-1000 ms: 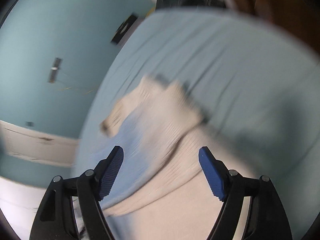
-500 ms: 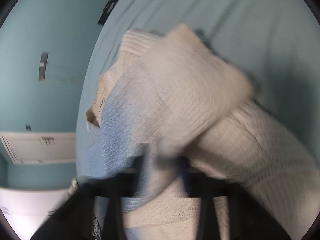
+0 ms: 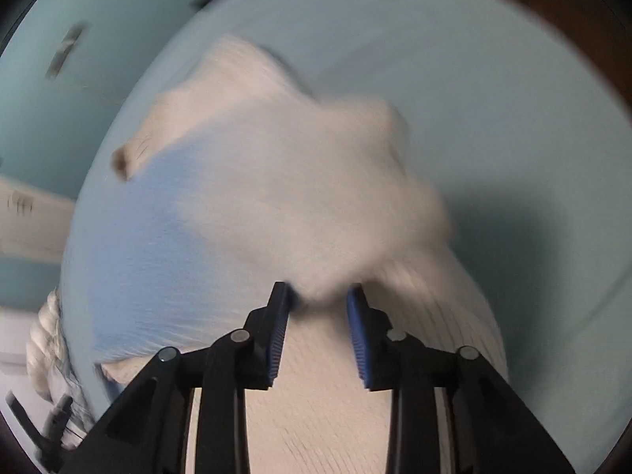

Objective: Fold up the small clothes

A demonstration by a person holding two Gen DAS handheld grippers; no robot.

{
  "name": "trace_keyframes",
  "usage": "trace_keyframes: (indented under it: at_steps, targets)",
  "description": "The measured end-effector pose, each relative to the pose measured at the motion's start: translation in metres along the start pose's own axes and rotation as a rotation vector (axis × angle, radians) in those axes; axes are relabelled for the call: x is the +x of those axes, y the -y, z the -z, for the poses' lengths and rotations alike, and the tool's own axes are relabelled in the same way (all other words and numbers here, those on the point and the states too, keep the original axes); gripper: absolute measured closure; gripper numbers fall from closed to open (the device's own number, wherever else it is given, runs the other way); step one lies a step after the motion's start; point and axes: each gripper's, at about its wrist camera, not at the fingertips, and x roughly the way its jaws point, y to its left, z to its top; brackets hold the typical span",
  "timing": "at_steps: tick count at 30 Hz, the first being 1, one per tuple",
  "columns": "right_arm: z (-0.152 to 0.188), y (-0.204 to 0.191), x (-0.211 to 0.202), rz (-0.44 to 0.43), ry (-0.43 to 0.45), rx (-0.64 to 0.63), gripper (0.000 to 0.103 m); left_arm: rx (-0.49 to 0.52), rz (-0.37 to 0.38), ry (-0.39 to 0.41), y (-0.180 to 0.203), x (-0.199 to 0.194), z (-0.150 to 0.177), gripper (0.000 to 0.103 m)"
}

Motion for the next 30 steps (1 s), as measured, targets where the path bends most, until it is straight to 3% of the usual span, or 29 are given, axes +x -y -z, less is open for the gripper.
trace_keyframes:
  at_steps: [2, 4, 5, 6, 8, 10, 14, 19, 21, 22, 23, 24, 25, 27, 30]
  targets:
    - [0.002, 0.027, -0.023, -0.120, 0.054, 0.116, 0.064, 0.001, -0.001, 0.002, 0.000, -0.002, 0.001, 0.000]
    - [-0.003, 0.052, -0.061, -0.184, 0.173, 0.190, 0.034, 0.004, -0.003, 0.005, 0.001, -0.002, 0.001, 0.000]
    - [-0.008, 0.060, -0.074, -0.180, 0.221, 0.213, 0.010, 0.007, -0.003, 0.006, 0.003, -0.002, 0.000, 0.000]
    - [-0.014, 0.067, -0.085, -0.168, 0.267, 0.232, 0.003, 0.011, -0.001, 0.007, 0.004, -0.002, 0.000, 0.000]
    - [-0.037, 0.071, -0.090, -0.144, 0.277, 0.231, 0.003, 0.027, -0.005, 0.009, 0.009, -0.001, 0.000, 0.000]
    - [-0.061, 0.077, -0.080, -0.164, 0.206, 0.212, 0.003, 0.039, -0.014, 0.006, 0.011, 0.000, 0.000, 0.000]
    - [-0.099, 0.059, -0.044, -0.078, 0.130, 0.130, 0.005, 0.049, -0.027, 0.002, 0.014, 0.002, 0.001, 0.000]
    - [-0.127, 0.027, 0.001, -0.025, 0.004, 0.050, 0.013, 0.049, -0.037, 0.004, 0.015, 0.003, -0.001, 0.000]
    - [-0.131, 0.021, 0.010, 0.012, -0.014, 0.022, 0.016, 0.052, -0.040, 0.003, 0.016, 0.005, -0.002, 0.000]
    - [-0.116, 0.023, 0.005, 0.044, -0.002, -0.026, 0.018, 0.053, -0.041, 0.002, 0.017, 0.006, -0.002, 0.000]
    - [-0.116, 0.019, 0.003, 0.053, 0.008, -0.064, 0.047, 0.055, -0.042, 0.001, 0.018, 0.007, -0.003, 0.000]
    - [-0.108, 0.016, -0.009, 0.046, 0.007, -0.110, 0.086, 0.057, -0.043, -0.002, 0.019, 0.007, -0.003, 0.000]
    - [-0.102, 0.017, -0.019, 0.021, -0.001, -0.151, 0.089, 0.058, -0.044, -0.003, 0.020, 0.008, -0.003, 0.000]
    - [-0.099, 0.008, -0.034, 0.070, 0.041, -0.226, 0.093, 0.065, -0.045, -0.002, 0.022, 0.008, -0.003, 0.000]
    - [-0.095, -0.008, -0.066, 0.107, 0.162, -0.339, 0.093, 0.075, -0.049, 0.002, 0.025, 0.007, -0.002, 0.000]
